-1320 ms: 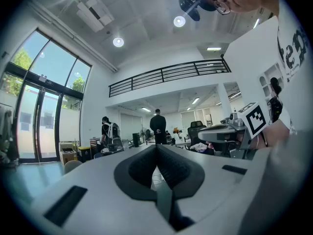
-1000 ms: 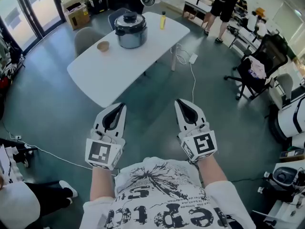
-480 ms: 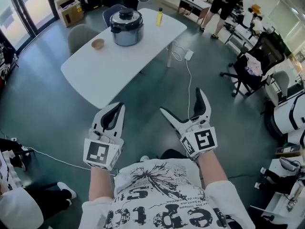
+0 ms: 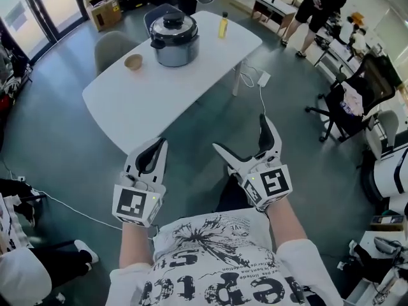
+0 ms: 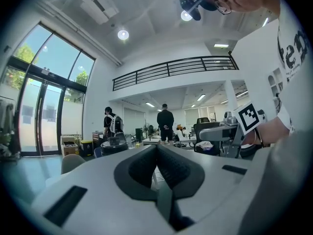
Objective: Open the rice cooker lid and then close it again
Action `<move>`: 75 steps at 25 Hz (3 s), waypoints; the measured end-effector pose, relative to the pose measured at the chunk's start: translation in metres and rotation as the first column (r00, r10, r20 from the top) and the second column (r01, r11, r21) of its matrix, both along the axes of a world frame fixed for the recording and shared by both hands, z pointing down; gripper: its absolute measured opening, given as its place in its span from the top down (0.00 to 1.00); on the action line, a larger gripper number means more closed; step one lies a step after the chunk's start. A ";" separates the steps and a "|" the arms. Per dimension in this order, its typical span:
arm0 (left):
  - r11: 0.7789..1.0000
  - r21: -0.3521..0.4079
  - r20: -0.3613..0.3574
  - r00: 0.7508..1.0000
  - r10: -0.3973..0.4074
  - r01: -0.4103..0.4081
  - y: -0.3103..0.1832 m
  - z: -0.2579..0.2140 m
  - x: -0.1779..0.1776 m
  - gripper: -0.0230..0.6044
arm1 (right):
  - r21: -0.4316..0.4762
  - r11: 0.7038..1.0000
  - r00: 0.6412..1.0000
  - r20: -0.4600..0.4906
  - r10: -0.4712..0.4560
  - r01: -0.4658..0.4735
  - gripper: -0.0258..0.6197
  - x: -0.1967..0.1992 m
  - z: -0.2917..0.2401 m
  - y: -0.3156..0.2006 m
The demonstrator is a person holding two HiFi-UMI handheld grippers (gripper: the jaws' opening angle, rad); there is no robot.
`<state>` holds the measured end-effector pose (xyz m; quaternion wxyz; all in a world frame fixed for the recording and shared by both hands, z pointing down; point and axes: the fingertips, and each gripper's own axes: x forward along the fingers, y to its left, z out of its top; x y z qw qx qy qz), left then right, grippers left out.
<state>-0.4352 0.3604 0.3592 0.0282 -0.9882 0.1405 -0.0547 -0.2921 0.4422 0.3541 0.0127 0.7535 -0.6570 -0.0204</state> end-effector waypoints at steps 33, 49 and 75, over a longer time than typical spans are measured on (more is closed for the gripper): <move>0.867 0.011 -0.036 0.866 -0.498 0.499 -0.336 0.019 0.430 0.94 | -0.183 0.807 0.825 0.038 -0.564 0.561 0.04 0.416 0.054 -0.436; 0.862 -0.017 -0.131 0.853 -0.505 0.507 -0.587 -0.027 0.411 0.94 | -0.628 0.561 0.696 -0.044 -0.717 0.539 0.08 0.374 0.065 -0.721; 0.760 0.004 -0.133 0.754 -0.644 0.650 -0.650 -0.029 0.422 0.94 | -0.868 0.182 0.622 0.172 -0.764 0.463 0.49 0.363 0.131 -0.838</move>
